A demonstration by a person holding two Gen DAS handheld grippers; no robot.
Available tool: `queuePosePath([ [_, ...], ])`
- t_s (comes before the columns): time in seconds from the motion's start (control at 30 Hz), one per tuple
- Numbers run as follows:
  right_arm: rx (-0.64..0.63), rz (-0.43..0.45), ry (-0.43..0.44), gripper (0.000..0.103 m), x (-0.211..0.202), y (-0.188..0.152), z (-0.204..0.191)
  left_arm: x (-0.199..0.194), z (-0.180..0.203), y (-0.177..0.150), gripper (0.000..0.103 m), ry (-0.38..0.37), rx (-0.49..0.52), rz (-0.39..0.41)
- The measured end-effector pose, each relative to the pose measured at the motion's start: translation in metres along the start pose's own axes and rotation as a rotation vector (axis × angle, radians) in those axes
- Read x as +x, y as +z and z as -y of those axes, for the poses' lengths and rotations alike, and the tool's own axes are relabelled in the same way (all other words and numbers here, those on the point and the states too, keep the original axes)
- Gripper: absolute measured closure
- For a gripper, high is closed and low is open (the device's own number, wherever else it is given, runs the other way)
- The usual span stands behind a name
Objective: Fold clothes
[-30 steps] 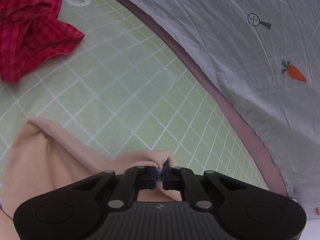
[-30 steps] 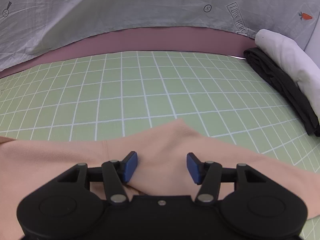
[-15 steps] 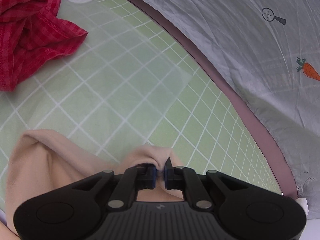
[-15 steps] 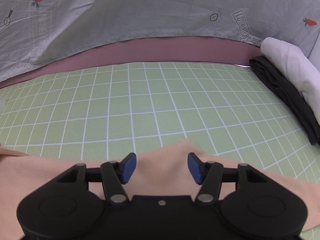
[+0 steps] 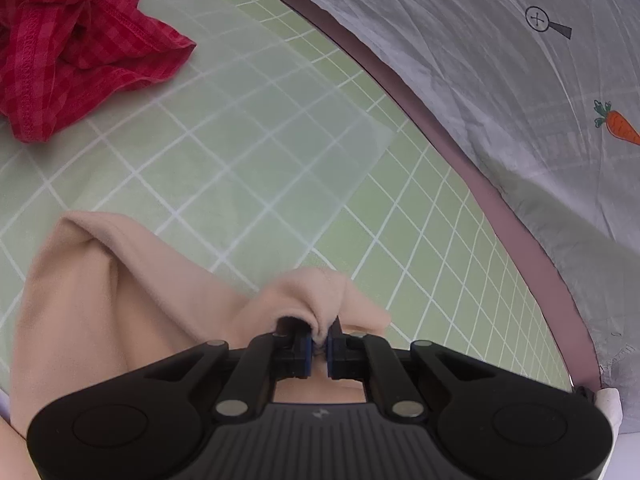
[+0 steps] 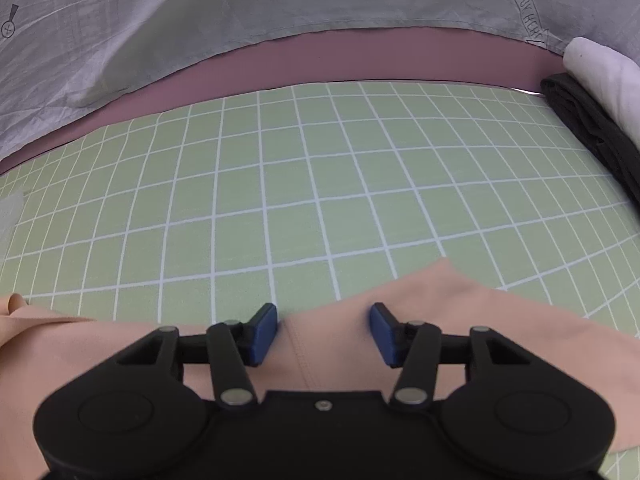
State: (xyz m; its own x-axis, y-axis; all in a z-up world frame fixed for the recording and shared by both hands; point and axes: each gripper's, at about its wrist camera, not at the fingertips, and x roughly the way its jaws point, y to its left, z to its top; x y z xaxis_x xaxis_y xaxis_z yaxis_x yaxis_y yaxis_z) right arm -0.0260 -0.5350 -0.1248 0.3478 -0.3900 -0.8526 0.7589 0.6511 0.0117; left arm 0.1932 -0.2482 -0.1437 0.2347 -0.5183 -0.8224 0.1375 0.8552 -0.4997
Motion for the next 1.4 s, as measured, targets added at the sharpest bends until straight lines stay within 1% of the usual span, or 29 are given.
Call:
queuePosePath([
  [0.03, 0.013, -0.002, 0.021, 0.080, -0.002, 0.000, 0.002, -0.001, 0.000, -0.001, 0.096, -0.001, -0.001, 0.000],
  [0.07, 0.025, -0.005, 0.042, 0.089, -0.004, 0.000, 0.005, -0.002, 0.000, -0.002, 0.096, -0.003, -0.002, 0.001],
  [0.13, 0.061, 0.003, 0.070, 0.091, -0.013, -0.003, 0.010, -0.006, 0.000, -0.004, 0.096, -0.005, 0.001, 0.005],
  [0.17, 0.067, 0.024, 0.073, 0.091, -0.021, -0.007, 0.012, -0.008, 0.000, -0.005, 0.096, -0.009, 0.003, 0.008],
  [0.3, 0.058, 0.112, 0.076, 0.091, -0.064, -0.023, 0.016, -0.030, -0.004, -0.013, 0.096, -0.037, -0.005, 0.027],
  [0.4, 0.054, 0.147, 0.081, 0.091, -0.091, -0.041, 0.022, -0.046, -0.010, -0.023, 0.096, -0.051, -0.008, 0.035],
  [0.47, 0.037, 0.139, 0.073, 0.091, -0.100, -0.054, 0.022, -0.055, -0.014, -0.033, 0.096, -0.040, 0.002, 0.031],
  [0.63, 0.015, 0.048, 0.067, 0.091, -0.095, -0.088, 0.023, -0.070, -0.031, -0.063, 0.097, 0.037, 0.030, 0.003],
  [0.73, -0.016, 0.035, 0.059, 0.091, -0.101, -0.103, 0.020, -0.075, -0.052, -0.080, 0.097, 0.059, -0.022, -0.030],
  [0.8, -0.027, 0.037, 0.057, 0.090, -0.105, -0.104, 0.019, -0.075, -0.061, -0.086, 0.097, 0.058, -0.045, -0.041],
  [0.87, -0.033, 0.046, 0.056, 0.088, -0.110, -0.105, 0.018, -0.076, -0.065, -0.088, 0.097, 0.058, -0.043, -0.043],
  [0.9, -0.028, 0.066, 0.054, 0.087, -0.113, -0.104, 0.018, -0.076, -0.065, -0.087, 0.097, 0.058, -0.039, -0.042],
  [0.97, -0.020, 0.108, 0.050, 0.081, -0.120, -0.100, 0.020, -0.077, -0.065, -0.086, 0.097, 0.064, -0.029, -0.040],
  [1.07, -0.026, 0.161, 0.057, 0.078, -0.124, -0.086, 0.019, -0.077, -0.063, -0.085, 0.097, 0.072, -0.018, -0.039],
  [1.2, -0.063, 0.181, 0.100, 0.077, -0.114, -0.067, 0.011, -0.076, -0.064, -0.085, 0.097, 0.074, -0.020, -0.041],
  [1.23, -0.070, 0.177, 0.112, 0.077, -0.110, -0.063, 0.009, -0.076, -0.065, -0.086, 0.097, 0.072, -0.026, -0.042],
  [1.3, -0.074, 0.132, 0.138, 0.076, -0.099, -0.061, 0.006, -0.075, -0.066, -0.087, 0.097, 0.070, -0.038, -0.043],
  [1.4, -0.078, 0.065, 0.159, 0.075, -0.087, -0.071, 0.003, -0.074, -0.066, -0.089, 0.097, 0.069, -0.051, -0.043],
])
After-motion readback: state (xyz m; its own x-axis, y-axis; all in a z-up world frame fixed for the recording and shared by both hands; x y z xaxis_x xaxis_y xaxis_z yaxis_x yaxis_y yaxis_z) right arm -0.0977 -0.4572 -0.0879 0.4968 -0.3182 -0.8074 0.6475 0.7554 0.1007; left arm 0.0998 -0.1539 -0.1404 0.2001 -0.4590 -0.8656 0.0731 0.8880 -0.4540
